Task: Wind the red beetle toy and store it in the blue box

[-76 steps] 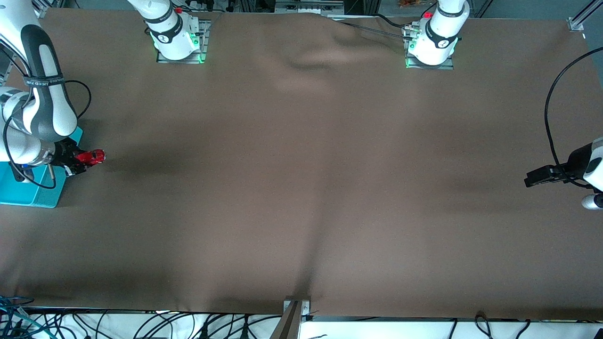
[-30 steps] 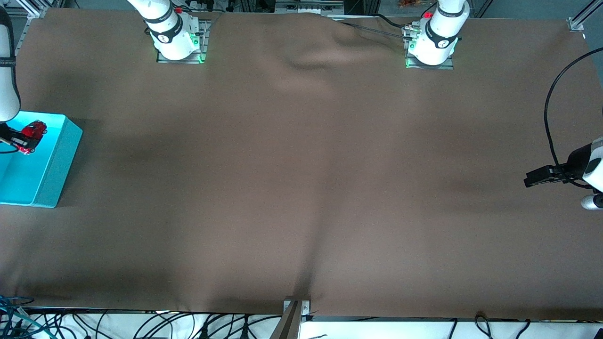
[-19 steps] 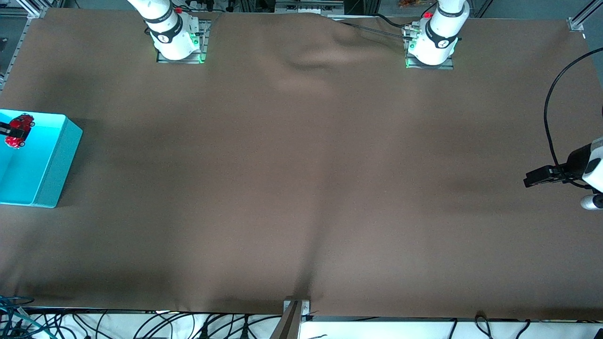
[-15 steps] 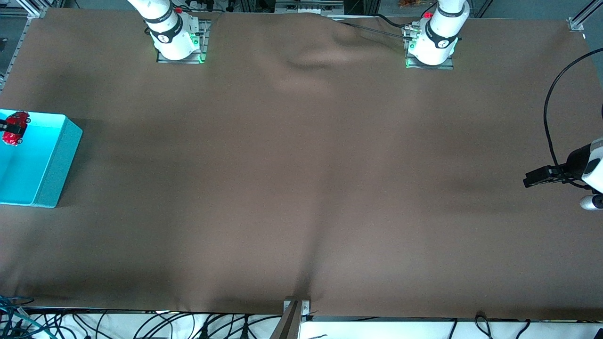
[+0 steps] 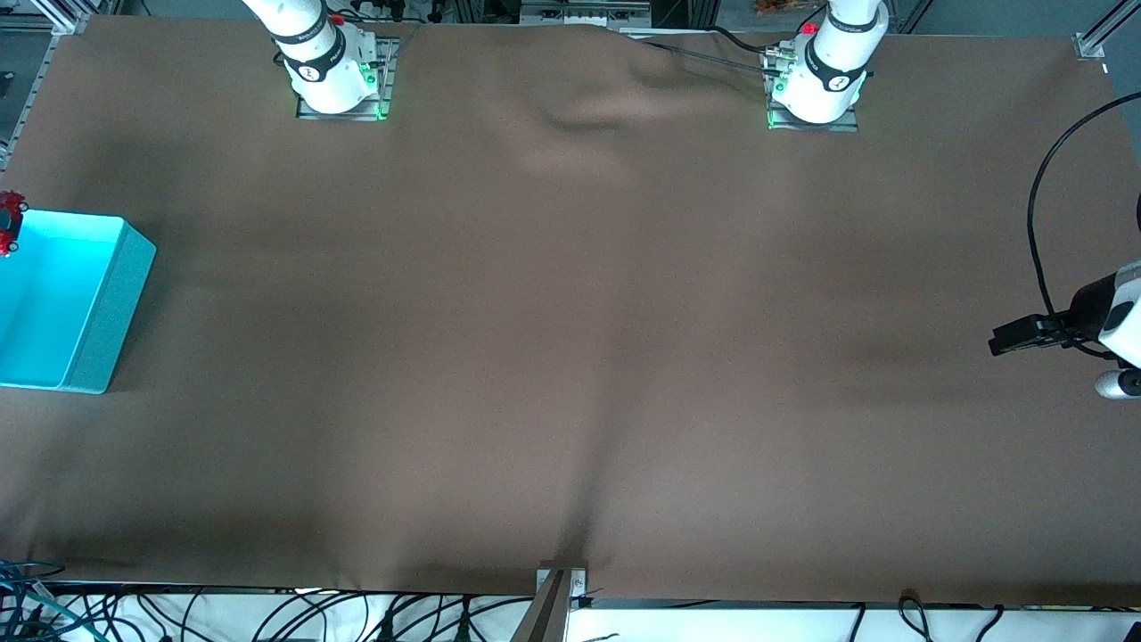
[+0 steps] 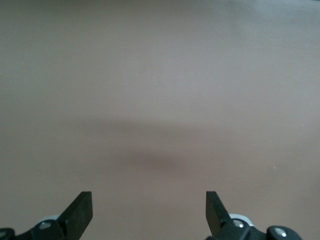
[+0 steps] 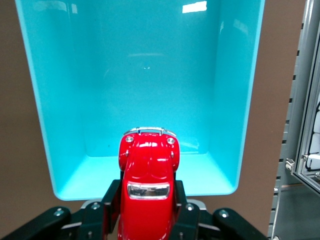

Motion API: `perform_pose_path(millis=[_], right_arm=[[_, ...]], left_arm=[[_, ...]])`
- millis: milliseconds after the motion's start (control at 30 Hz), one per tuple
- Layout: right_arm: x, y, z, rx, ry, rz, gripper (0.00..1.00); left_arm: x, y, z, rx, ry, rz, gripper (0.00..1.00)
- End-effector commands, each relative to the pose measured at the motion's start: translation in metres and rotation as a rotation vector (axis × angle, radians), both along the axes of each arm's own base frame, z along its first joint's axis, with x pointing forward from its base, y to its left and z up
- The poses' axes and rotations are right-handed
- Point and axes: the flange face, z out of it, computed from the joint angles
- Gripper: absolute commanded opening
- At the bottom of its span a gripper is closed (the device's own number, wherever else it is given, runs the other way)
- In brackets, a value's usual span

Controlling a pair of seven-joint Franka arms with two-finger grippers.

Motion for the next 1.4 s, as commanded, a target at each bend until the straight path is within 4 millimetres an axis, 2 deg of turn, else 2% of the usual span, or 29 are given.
perform_pose_path(millis=[0, 200, 767, 1033, 1167, 1367], right_arm=[[-0.011, -0.026, -0.019, -0.016, -0.023, 0.003, 0.0], [-0.021, -0.047, -0.047, -0.043, -0.032, -0.017, 0.0], [-0.027, -0.059, -0.117, 0.012, -0.071, -0.032, 0.0], [-0.026, -0.059, -0.12, 0.018, -0.076, -0.031, 0.0], [-0.01, -0.066, -0.103, -0.015, -0.105, -0.02, 0.0], [0.018, -0.064, -0.099, -0.035, -0.127, 0.013, 0.0]], left_arm=[[0.0, -0.001, 0.002, -0.015, -0.002, -0.015, 1.0], [0.0, -0.001, 0.002, -0.015, -0.002, -0.015, 1.0], [0.001, -0.002, 0.003, -0.015, -0.003, -0.017, 1.0], [0.001, -0.002, -0.001, -0.017, 0.001, -0.009, 1.0], [0.002, -0.003, -0.002, -0.018, 0.003, -0.009, 1.0], [0.002, -0.003, -0.002, -0.018, 0.003, -0.007, 1.0]])
